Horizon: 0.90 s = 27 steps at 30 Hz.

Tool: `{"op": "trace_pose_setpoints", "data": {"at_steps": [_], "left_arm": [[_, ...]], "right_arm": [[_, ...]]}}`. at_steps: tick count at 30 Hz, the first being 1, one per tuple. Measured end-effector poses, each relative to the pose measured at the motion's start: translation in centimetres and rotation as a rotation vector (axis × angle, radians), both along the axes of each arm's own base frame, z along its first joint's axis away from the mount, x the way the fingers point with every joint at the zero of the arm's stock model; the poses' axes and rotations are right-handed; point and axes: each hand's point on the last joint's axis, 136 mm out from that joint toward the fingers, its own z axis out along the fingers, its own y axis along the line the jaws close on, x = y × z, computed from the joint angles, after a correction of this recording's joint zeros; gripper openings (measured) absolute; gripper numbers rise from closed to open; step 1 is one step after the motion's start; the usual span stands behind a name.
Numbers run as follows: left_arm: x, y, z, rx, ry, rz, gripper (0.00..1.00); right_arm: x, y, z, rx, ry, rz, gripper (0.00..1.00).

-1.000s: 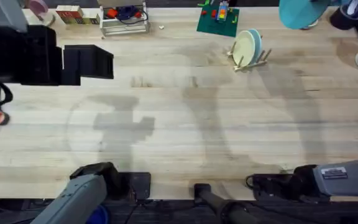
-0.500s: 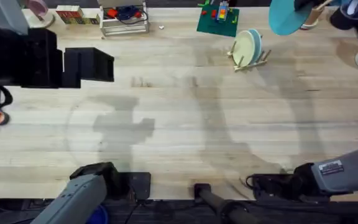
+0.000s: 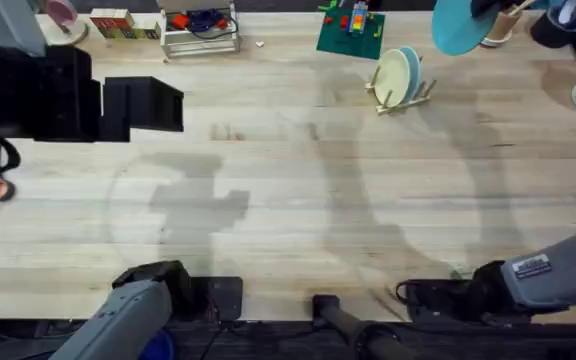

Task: Pick up the plates from the table one by one and place each into a slot on the dish rack.

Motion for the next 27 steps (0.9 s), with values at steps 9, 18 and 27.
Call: {"op": "trace_pose_setpoints", "data": {"at_steps": [9, 18, 27], "left_arm": [[0.0, 0.0, 0.0, 0.0, 0.0, 0.0, 0.995], [0.0, 0.0, 0.0, 0.0, 0.0, 0.0, 0.998], [0.0, 0.0, 0.0, 0.0, 0.0, 0.0, 0.995]], "right_arm": [[0.0, 0.0, 0.0, -0.002, -0.001, 0.003, 0.029], [0.0, 0.0, 0.0, -0.011, -0.003, 0.024, 0.029], [0.5, 0.0, -1.1, -0.018, 0.022, 0.041, 0.03]]}}
